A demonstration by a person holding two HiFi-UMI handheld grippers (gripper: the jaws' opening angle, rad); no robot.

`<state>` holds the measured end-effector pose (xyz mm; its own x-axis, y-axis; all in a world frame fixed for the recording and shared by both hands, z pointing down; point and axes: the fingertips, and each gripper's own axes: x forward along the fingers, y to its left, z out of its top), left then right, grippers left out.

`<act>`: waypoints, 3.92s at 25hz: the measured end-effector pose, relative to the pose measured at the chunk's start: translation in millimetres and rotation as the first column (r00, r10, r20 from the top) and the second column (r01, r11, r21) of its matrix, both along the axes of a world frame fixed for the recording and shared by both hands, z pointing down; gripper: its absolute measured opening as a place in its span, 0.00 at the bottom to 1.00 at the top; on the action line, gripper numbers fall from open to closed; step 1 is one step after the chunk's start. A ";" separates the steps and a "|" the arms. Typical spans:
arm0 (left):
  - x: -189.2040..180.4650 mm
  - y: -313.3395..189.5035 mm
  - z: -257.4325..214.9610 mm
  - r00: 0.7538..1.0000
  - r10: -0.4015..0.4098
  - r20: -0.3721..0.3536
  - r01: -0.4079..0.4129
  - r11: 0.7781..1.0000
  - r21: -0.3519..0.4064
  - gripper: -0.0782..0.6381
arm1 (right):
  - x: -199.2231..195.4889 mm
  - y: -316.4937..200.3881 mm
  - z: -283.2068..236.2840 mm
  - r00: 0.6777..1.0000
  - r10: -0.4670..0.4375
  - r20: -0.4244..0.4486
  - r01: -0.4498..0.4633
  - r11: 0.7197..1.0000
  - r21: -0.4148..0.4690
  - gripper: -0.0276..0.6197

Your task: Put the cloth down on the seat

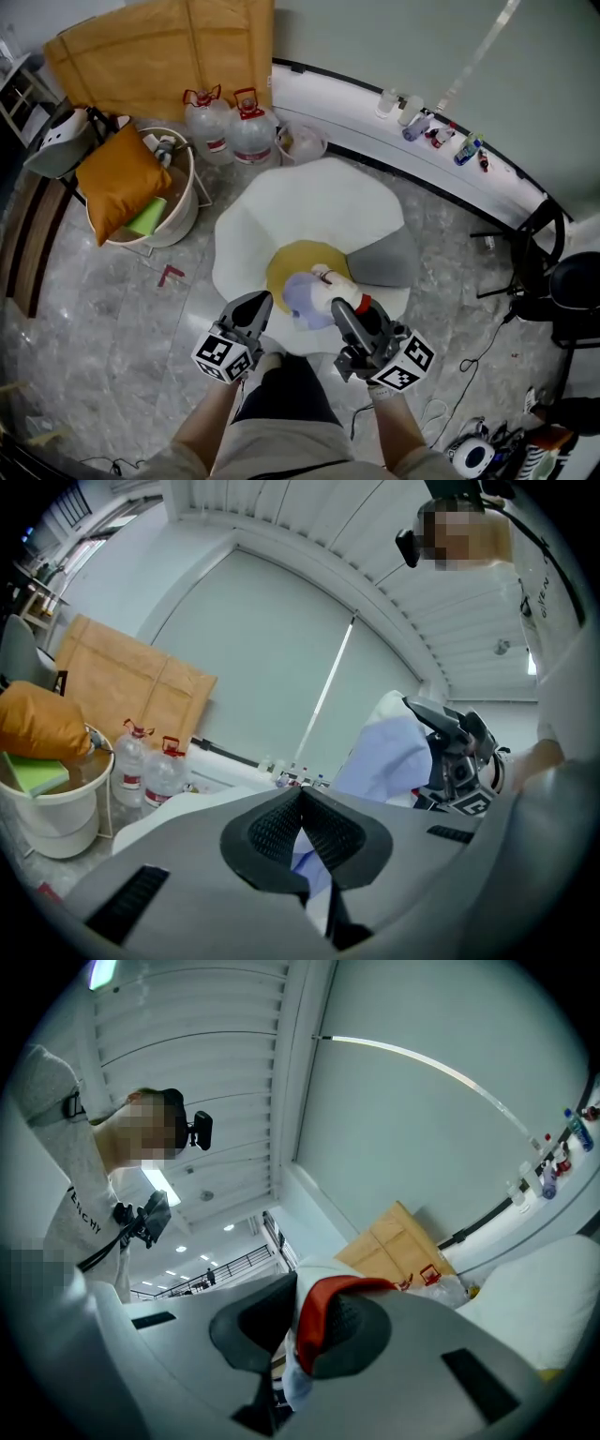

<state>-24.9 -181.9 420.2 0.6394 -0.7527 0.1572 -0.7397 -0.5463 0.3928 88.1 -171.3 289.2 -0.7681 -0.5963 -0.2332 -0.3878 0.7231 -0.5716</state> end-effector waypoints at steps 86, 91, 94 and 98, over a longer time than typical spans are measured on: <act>45.4 -158.4 523.9 0.990 0.110 0.084 -0.078 0.944 -0.322 0.13 | 34.3 -178.1 687.1 0.920 -0.048 -0.390 -0.189 0.815 -0.547 0.11; 47.6 -156.3 544.3 0.989 0.125 0.081 -0.092 0.942 -0.322 0.13 | 35.3 -179.6 706.0 0.915 -0.037 -0.402 -0.204 0.816 -0.541 0.11; 46.4 -156.5 552.0 0.989 0.126 0.082 -0.093 0.944 -0.317 0.13 | 35.9 -179.5 714.5 0.913 -0.028 -0.407 -0.212 0.819 -0.533 0.11; 43.2 -156.1 561.6 0.988 0.128 0.082 -0.096 0.945 -0.313 0.13 | 35.5 -180.7 724.5 0.912 -0.020 -0.409 -0.216 0.825 -0.522 0.11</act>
